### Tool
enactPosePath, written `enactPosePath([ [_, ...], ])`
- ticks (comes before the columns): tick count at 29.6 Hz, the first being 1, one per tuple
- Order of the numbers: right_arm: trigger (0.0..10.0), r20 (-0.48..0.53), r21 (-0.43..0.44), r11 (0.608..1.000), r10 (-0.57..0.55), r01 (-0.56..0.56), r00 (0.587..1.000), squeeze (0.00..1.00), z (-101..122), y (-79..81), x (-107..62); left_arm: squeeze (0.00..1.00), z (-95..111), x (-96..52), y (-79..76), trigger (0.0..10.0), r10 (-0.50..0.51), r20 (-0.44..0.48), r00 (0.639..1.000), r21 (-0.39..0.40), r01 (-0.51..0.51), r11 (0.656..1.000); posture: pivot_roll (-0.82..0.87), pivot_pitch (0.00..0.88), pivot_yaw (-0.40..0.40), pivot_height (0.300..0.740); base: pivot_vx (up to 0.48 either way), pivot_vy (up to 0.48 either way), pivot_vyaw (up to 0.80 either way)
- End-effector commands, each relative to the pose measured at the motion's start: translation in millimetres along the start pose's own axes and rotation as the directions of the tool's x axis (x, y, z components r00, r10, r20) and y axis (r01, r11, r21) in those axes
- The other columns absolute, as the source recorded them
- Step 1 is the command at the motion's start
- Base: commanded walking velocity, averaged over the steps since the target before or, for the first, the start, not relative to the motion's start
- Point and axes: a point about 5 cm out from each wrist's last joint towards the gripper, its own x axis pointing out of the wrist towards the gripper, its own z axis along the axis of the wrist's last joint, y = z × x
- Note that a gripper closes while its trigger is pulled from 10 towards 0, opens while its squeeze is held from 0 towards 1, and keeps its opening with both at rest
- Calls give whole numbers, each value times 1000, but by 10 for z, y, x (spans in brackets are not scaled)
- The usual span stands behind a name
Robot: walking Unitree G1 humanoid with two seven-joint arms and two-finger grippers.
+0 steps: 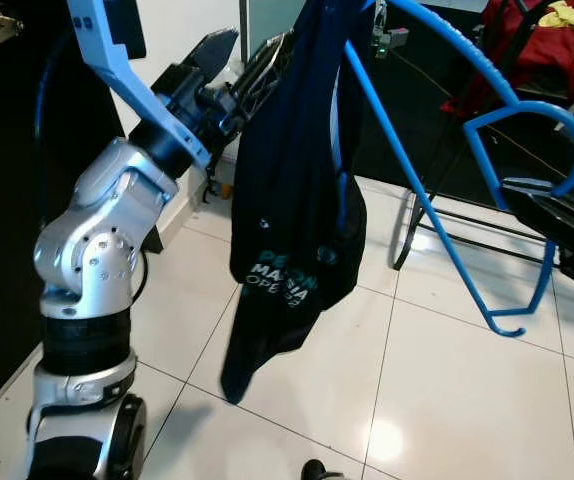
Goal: Hang hanger
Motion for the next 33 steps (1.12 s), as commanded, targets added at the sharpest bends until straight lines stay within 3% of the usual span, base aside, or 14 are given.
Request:
enactPosePath([
  [1, 10000, 20, -23, 1000, 5, -4, 1000, 0, 28, -2, 21, 0, 33, -16, -42, 10000, -25, 1, 1000, 44, 25, 999, -24, 177, -6, 740, 0, 0, 0],
  [9, 10000, 33, -12, 1000, 20, -19, 999, 0, 19, 2, 75, 0, -17, -61, -74, 10000, -50, -43, 998, 100, 54, 994, -21, 178, -10, 740, 0, 0, 0],
  [14, 10000, 34, -8, 999, 43, -43, 998, 0, 63, 23, 103, 0, -115, -83, -122, 10000, -34, -89, 995, 178, 49, 983, -22, 179, -11, 740, 0, 0, 0],
  [19, 10000, 35, -12, 999, 42, -42, 999, 0, 71, 22, 104, 0, -166, -82, -169, 10000, -25, -103, 994, 175, 43, 984, -28, 182, -12, 740, 0, 0, 0],
  [24, 10000, 36, -19, 999, 43, -43, 998, 0, 78, 16, 129, 0, -362, -106, -363, 10000, -11, -165, 986, 160, 38, 986, -24, 183, -16, 740, 0, 0, 0],
  [29, 10000, 37, -20, 999, 46, -45, 998, 0, 79, 16, 140, 0, -404, -116, -390, 10000, 11, -183, 983, 191, 25, 981, -24, 183, -16, 740, 0, 0, 0],
  [30, 10000, 38, -21, 999, 49, -48, 998, 0, 84, 16, 150, 0, -440, -124, -392, 10000, 45, -200, 979, 241, 5, 970, -23, 182, -17, 740, 0, 0, 0],
  [32, 10000, 38, -21, 999, 49, -48, 998, 0, 84, 16, 150, 0, -440, -124, -392, 10000, 45, -200, 979, 241, 5, 970, -23, 182, -17, 740, 0, 0, 0],
  [33, 10000, 39, -23, 998, 53, -52, 998, 0, 88, 19, 160, 0, -483, -134, -384, 10000, 83, -218, 972, 305, -13, 952, -22, 183, -17, 740, 0, 0, 0],
])
